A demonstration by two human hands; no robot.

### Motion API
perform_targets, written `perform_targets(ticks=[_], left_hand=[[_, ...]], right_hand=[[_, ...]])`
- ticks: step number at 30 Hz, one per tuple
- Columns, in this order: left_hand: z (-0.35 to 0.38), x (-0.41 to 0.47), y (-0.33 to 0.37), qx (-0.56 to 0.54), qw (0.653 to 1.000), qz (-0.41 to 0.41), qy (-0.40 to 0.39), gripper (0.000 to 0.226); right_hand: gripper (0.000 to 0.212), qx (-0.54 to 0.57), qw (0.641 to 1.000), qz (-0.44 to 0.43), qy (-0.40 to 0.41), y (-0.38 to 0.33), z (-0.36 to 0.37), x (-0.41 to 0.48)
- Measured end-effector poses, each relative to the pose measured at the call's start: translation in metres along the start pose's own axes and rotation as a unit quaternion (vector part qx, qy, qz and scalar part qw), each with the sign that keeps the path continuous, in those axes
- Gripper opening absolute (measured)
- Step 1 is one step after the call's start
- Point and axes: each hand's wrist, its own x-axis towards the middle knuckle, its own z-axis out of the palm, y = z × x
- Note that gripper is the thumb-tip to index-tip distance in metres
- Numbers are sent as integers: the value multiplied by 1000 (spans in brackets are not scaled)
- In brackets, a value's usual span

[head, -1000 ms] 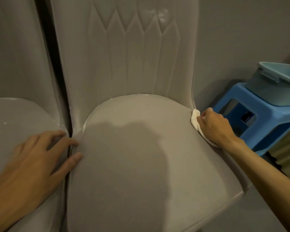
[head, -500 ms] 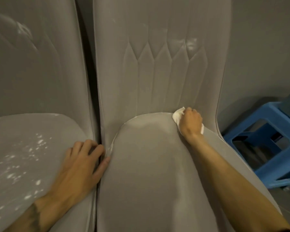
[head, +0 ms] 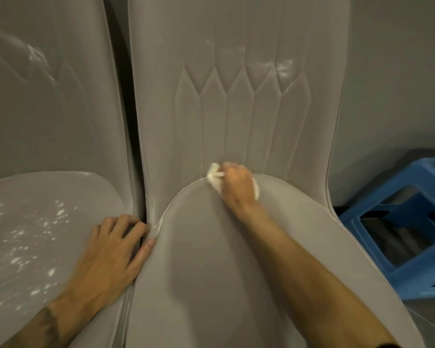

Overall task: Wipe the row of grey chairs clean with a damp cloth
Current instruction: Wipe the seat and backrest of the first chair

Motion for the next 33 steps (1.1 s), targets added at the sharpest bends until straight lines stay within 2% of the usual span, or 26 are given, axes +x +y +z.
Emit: perform_targets(ticks=[2, 4, 6, 8, 10, 12, 13, 15, 17, 18, 19, 22, 23, 25, 27, 29, 31, 33], left_hand=[[0, -1, -1, 0, 1000, -1, -9, 45], [-1, -3, -2, -2, 1000, 5, -12, 47], [-3, -3, -2, -2, 1000, 1, -10, 47], [-3, -2, 0, 1, 1000, -1, -6, 45], [-3, -2, 0, 1, 1000, 0, -9, 42], [-4, -1, 0, -2, 1000, 1, -9, 40], [-5, -1, 0, -2, 1000, 2, -9, 39], [-6, 0, 0, 0, 1000, 3, -9, 38], [-6, -1, 1, 6, 1000, 9, -11, 39], [-6, -2, 1, 9, 1000, 11, -13, 39], [-7, -2, 2, 10, 1000, 10, -13, 38], [-8, -2, 3, 10, 1000, 8, -7, 35], [-7, -2, 3, 11, 1000, 10, -4, 34], [-7, -1, 2, 16, 1000, 11, 4, 29], [-6, -1, 2, 12, 1000, -4, 19, 21], [-6, -1, 1, 6, 999, -27, 34, 19], [-6, -1, 0, 8, 998, -44, 41, 24], [-3, -1, -1, 1, 997, -60, 40, 30]], right_hand=[[28, 14, 994, -84, -68, -27, 9, -11], [37, -8, 992, -113, -46, -26, 6, -14], [46, -45, 995, -88, -5, -1, -2, -9], [62, -65, 998, -24, -14, 26, -12, 2], [53, -74, 997, 9, -13, 23, -8, 7], [38, -51, 999, -2, -7, -14, 6, -5], [35, -28, 999, -26, -17, -35, 14, -16], [24, -7, 988, -137, -66, -56, 19, -43], [20, 27, 966, -227, -122, -50, 13, -55], [19, 42, 961, -237, -136, -45, 6, -55], [19, 36, 966, -219, -135, -42, 1, -51], [35, -39, 993, -95, -58, -49, 4, -34], [33, -42, 994, -89, -51, -56, 9, -38], [27, -24, 987, -144, -66, -69, 23, -62], [30, 11, 974, -202, -99, -69, 24, -93], [22, 19, 965, -244, -95, -63, 18, -104], [13, 14, 972, -218, -87, -68, 11, -90], [20, 2, 982, -161, -95, -77, 10, -77]])
